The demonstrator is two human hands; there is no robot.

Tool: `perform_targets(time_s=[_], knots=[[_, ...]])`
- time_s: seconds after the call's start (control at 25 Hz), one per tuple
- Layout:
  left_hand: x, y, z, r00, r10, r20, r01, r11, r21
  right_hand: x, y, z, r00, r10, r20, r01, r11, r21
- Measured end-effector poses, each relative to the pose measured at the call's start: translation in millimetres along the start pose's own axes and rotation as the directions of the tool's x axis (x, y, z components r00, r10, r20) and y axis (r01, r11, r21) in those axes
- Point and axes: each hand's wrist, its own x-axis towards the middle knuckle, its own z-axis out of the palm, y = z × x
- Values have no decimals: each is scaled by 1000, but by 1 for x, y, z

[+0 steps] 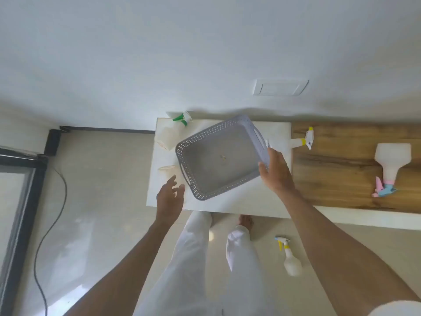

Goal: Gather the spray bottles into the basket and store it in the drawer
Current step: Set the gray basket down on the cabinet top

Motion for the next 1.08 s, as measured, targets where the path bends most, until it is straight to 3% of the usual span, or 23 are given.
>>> perform_targets(time_s=[0.08, 0.16, 0.32, 0.56, 0.76, 0.92, 1.08], knots=[[37, 0, 12, 990, -131, 55, 137, 983, -119, 35, -6, 11, 993, 105, 59, -110, 990, 91], [73, -4, 19, 984, -174, 32, 176, 980, -90, 70, -10, 20, 991, 131, 22, -132, 990, 47], [114, -17, 28, 998, -39, -49, 37, 999, -31, 116, -5, 40, 999, 18, -27, -22, 987, -159], [139, -28, 51, 997, -75, -17, 75, 997, -8, 155, 17, 61, 999, -31, -18, 25, 963, -270], [146, -33, 64, 990, -79, -117, 86, 995, 52, 171, 32, 68, 998, -65, 15, 67, 942, -329], [155, -39, 68, 989, -151, -11, 151, 982, 114, 176, 34, 71, 999, -33, -18, 26, 959, -284], [151, -37, 68, 988, -147, -51, 150, 987, 56, 165, 28, 67, 998, 23, -61, -32, 989, -145]])
